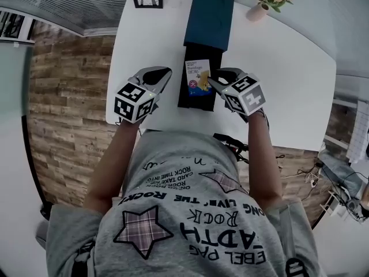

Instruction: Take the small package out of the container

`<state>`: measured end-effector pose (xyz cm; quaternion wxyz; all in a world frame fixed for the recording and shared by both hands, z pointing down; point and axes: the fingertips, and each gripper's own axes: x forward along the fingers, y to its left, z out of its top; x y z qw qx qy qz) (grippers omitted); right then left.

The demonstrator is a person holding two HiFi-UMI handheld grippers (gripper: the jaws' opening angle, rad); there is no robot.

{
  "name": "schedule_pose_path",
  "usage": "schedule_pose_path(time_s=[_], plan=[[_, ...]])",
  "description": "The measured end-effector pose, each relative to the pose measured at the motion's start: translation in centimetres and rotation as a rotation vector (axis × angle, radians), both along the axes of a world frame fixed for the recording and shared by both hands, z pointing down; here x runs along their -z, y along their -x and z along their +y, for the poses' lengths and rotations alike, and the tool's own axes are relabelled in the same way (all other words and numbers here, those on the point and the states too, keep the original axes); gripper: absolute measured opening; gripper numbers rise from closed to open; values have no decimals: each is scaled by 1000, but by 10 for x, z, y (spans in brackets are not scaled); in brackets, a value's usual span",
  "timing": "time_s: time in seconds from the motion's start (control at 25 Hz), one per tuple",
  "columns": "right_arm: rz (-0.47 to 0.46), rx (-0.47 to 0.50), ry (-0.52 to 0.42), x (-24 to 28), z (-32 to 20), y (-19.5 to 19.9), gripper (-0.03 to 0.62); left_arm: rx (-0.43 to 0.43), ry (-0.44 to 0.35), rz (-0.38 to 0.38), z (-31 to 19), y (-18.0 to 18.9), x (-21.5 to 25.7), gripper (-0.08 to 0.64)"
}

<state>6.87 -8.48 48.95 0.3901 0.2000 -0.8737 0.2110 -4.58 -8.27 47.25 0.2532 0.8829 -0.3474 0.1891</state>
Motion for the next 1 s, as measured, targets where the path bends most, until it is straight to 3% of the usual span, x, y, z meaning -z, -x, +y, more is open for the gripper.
schedule_pose_path(time_s=[0.2, 0.44, 1.0], plan=[[15, 17, -22, -6, -20, 12, 115, 35, 6, -8, -9, 7, -4, 11], [102, 111, -5, -28, -28, 24, 146, 68, 18, -5, -6, 13, -8, 11], [198, 190, -9, -51, -47, 34, 186, 60, 55, -16, 13, 8, -22, 11]])
